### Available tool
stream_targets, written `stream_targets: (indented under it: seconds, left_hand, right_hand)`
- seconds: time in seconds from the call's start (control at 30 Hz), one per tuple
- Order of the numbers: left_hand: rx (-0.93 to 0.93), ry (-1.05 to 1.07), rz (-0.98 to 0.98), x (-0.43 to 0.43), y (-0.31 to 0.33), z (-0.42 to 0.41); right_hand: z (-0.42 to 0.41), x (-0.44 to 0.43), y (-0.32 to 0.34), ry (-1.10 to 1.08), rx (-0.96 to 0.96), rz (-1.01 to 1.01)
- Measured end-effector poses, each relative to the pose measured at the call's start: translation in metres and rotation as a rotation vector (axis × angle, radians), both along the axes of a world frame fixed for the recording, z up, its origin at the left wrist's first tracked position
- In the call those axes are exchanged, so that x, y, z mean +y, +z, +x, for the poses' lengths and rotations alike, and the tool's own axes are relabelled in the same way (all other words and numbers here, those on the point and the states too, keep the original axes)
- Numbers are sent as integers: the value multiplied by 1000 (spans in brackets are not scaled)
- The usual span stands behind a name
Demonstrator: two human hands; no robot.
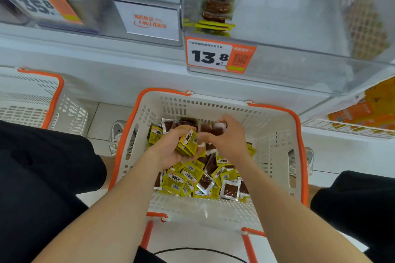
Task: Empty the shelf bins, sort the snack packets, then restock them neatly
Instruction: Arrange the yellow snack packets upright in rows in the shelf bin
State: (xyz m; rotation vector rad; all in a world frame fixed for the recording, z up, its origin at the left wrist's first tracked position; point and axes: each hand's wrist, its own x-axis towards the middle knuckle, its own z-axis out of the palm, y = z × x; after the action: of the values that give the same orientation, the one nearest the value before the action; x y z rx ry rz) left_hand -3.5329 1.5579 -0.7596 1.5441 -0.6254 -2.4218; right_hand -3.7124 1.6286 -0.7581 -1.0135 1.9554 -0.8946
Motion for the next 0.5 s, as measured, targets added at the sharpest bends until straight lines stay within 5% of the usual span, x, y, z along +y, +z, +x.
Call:
stream_targets:
  seconds: [0.17, 0.33, 0.5]
  left_hand:
    - [112, -1, -22, -8, 38, 1]
    - [193, -14, -147, -19, 69, 9]
    - [181, -52, -240, -31, 101, 9]
  right_hand:
    - [2, -19, 63, 524, 327, -57]
    - [-10, -28, 100, 806, 560, -111]
    - [-30, -30, 134, 744, 627, -65]
